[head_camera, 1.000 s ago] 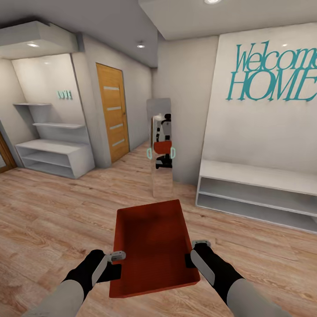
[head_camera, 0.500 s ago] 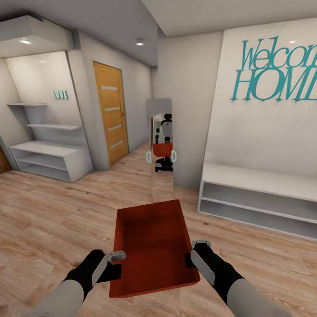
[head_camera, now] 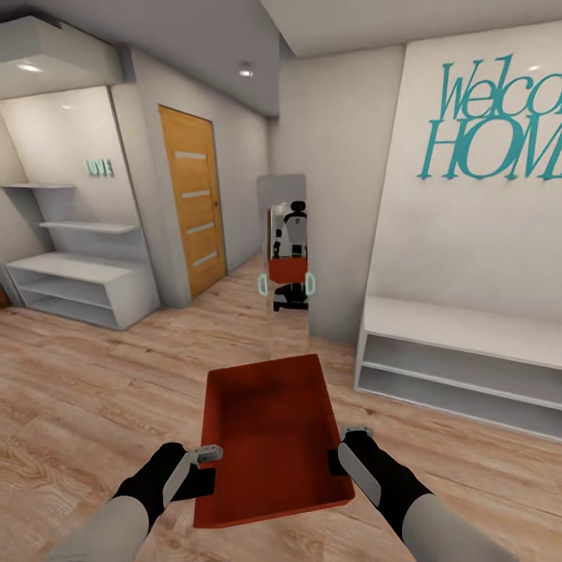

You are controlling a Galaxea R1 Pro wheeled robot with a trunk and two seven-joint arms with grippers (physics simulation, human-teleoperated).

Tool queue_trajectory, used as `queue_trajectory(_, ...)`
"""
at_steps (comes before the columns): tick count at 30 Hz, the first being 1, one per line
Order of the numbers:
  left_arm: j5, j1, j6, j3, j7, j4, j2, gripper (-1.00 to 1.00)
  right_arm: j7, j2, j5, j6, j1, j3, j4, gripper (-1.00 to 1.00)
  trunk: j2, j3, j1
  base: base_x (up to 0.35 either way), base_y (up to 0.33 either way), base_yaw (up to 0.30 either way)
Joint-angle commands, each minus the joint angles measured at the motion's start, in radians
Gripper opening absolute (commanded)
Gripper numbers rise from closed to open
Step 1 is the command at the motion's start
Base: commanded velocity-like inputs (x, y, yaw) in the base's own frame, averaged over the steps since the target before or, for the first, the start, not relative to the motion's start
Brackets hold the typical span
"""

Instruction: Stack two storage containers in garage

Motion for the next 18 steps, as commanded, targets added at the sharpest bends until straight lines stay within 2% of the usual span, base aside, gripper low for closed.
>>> queue_trajectory(1, 0.016, -0.001, 0.005, 0.007, 0.003, -0.002, -0.003, -1.0, -0.009, 0.0, -0.019, 0.003, 0.0, 0.012, 0.0, -1.0, -0.001, -0.001, 0.001, 0.335, 0.0, 0.0)
queue_trajectory(11, 0.016, -0.001, 0.005, 0.007, 0.003, -0.002, -0.003, -1.0, -0.009, 0.0, -0.019, 0.003, 0.0, 0.012, 0.0, -1.0, -0.001, -0.002, 0.001, 0.335, 0.0, 0.015)
queue_trajectory(18, 0.016, -0.001, 0.005, 0.006, 0.003, -0.002, -0.003, -1.0, -0.009, 0.0, -0.019, 0.003, 0.0, 0.012, 0.0, -1.0, -0.001, -0.006, 0.001, 0.335, 0.0, 0.194)
